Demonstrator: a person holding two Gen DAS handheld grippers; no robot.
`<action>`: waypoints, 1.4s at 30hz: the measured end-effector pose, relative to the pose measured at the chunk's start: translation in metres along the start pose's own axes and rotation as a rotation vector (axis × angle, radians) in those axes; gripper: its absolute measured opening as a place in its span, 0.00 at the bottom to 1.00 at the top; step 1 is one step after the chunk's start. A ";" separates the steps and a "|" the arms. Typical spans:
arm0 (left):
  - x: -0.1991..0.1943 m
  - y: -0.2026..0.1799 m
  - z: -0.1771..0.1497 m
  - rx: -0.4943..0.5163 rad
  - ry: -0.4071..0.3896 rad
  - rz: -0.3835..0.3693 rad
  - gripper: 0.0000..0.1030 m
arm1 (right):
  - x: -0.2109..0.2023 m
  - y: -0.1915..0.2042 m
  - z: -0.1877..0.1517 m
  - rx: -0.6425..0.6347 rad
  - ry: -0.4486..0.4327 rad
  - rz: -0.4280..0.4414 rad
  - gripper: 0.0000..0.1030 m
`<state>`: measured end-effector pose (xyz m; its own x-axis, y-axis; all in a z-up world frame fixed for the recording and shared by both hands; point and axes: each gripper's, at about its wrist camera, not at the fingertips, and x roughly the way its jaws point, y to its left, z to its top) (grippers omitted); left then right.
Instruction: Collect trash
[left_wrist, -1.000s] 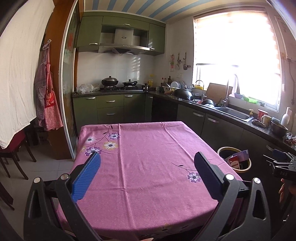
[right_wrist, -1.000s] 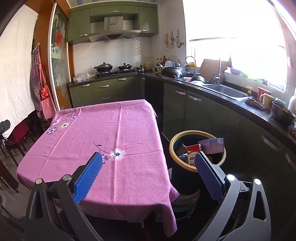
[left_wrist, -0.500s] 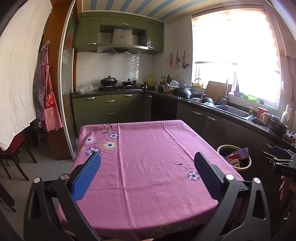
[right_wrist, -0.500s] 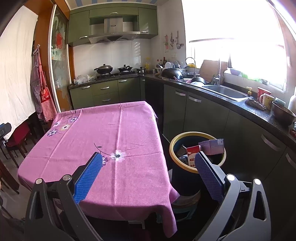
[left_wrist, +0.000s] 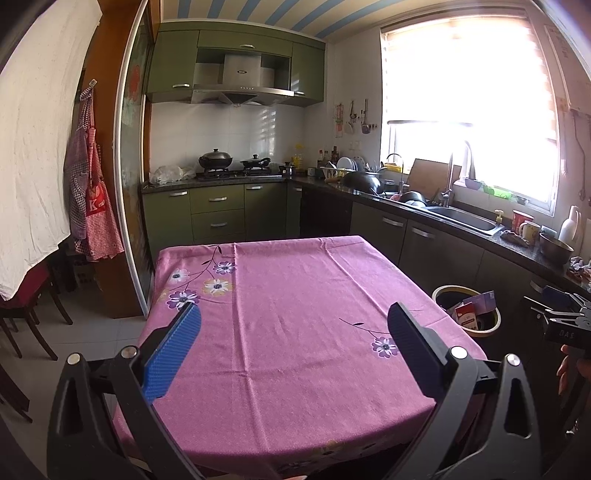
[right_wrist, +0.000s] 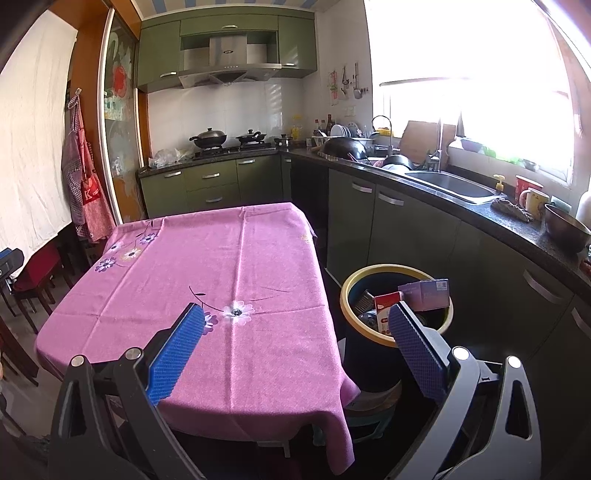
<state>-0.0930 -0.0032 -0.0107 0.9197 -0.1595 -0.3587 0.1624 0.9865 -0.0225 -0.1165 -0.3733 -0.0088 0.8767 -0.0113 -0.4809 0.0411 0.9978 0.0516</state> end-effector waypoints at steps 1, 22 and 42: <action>0.000 0.000 0.000 0.002 -0.001 0.001 0.93 | 0.000 -0.001 0.000 0.002 -0.002 0.000 0.95; 0.002 -0.005 0.001 0.014 0.013 -0.006 0.93 | 0.002 -0.004 -0.001 0.009 0.001 0.011 0.95; 0.001 -0.007 0.001 0.009 0.020 -0.033 0.93 | 0.003 -0.005 -0.002 0.008 0.002 0.011 0.95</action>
<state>-0.0928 -0.0104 -0.0104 0.9065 -0.1908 -0.3766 0.1954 0.9804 -0.0263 -0.1150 -0.3780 -0.0124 0.8761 0.0001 -0.4821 0.0349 0.9974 0.0636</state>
